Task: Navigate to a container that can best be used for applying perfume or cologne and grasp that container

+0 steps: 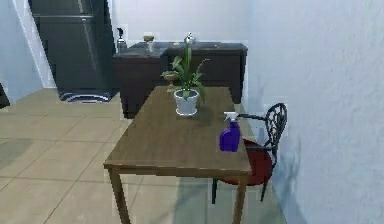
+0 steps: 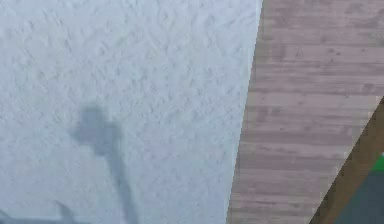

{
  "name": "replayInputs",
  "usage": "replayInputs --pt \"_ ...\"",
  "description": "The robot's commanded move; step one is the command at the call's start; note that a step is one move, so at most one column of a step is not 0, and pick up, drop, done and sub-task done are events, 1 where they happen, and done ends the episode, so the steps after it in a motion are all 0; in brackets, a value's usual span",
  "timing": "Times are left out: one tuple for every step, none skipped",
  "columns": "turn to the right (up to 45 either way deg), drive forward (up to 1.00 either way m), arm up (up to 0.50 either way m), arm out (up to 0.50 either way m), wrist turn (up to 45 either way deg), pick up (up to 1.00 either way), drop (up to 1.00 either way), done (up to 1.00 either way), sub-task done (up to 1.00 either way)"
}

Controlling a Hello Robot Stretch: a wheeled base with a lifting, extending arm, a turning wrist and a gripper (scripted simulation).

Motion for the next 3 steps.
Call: replayInputs --pt "15.0 0.0 0.0 0.0 0.0 0.0 0.0 0.0 0.0" --pt "0.0 0.15 0.0 0.0 0.0 0.0 0.0 0.0 0.0" --pt "-45.0 0.0 0.0 0.0 0.0 0.0 0.0 0.0 0.0"
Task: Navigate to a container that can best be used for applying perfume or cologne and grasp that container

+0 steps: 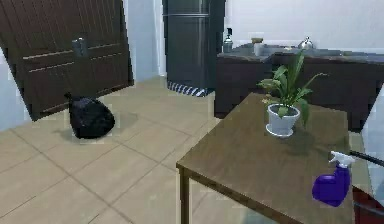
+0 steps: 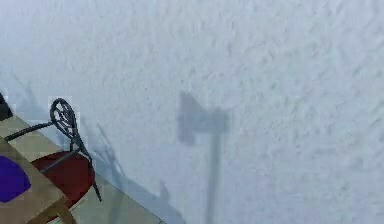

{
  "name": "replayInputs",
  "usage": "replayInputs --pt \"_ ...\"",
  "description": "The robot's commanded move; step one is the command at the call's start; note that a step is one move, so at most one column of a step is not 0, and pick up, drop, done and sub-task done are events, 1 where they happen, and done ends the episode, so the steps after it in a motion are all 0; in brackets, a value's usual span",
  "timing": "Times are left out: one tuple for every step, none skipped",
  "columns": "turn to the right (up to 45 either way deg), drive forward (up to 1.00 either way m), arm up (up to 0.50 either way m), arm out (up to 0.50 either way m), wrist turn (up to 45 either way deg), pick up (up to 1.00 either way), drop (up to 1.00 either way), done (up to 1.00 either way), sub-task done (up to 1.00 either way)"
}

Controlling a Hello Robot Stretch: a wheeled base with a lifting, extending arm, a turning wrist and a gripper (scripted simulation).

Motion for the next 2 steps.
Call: replayInputs --pt "-42.0 0.0 0.0 0.0 0.0 0.0 0.0 0.0 0.0" --pt "0.0 0.0 0.5 0.0 0.0 0.0 0.0 0.0 0.0"
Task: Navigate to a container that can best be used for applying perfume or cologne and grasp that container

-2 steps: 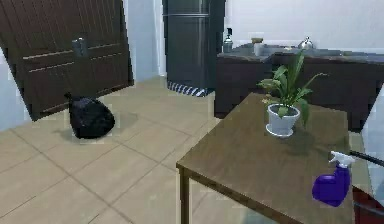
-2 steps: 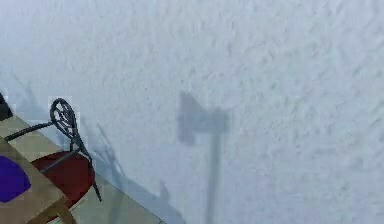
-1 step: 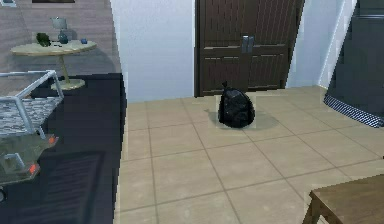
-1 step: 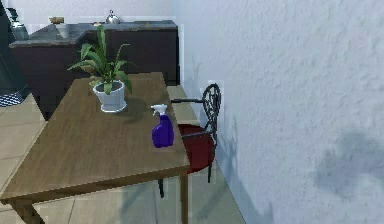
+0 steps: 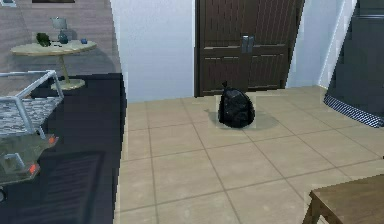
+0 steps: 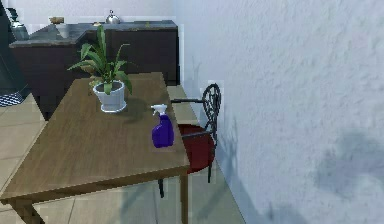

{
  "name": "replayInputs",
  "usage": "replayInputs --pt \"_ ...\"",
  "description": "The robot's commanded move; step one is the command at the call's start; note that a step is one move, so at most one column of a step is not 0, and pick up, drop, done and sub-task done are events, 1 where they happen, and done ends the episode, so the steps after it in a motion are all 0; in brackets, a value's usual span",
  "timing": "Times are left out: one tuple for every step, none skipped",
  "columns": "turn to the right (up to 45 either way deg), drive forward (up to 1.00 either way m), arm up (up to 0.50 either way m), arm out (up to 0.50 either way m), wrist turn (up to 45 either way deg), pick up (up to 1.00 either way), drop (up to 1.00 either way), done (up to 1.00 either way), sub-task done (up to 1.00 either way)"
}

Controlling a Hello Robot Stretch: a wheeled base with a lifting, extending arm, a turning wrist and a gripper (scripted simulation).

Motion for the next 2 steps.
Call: replayInputs --pt "0.0 0.0 0.32 0.0 0.0 0.0 0.0 0.0 0.0" --pt "0.0 0.0 0.0 0.5 0.0 0.0 0.0 0.0 0.0"
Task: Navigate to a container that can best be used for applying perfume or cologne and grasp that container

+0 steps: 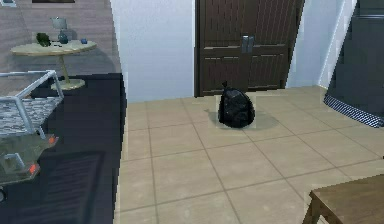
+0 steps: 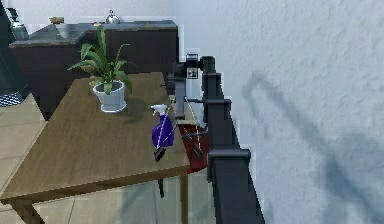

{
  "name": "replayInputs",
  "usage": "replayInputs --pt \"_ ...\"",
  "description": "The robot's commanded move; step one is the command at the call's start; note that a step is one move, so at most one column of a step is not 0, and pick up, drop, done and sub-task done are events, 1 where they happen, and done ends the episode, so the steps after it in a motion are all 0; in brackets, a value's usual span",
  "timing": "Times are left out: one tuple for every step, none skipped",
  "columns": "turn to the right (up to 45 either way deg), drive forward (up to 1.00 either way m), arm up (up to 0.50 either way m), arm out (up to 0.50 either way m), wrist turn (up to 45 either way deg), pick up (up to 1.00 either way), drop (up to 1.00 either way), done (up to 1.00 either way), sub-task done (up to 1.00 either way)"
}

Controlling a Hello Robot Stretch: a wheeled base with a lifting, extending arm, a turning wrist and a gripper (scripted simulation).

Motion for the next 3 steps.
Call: replayInputs --pt "0.0 0.0 0.0 0.0 45.0 0.0 0.0 0.0 0.0" --pt "0.0 0.0 0.0 0.0 45.0 0.0 0.0 0.0 0.0" --pt "0.0 0.0 0.0 0.0 36.0 0.0 0.0 0.0 0.0"
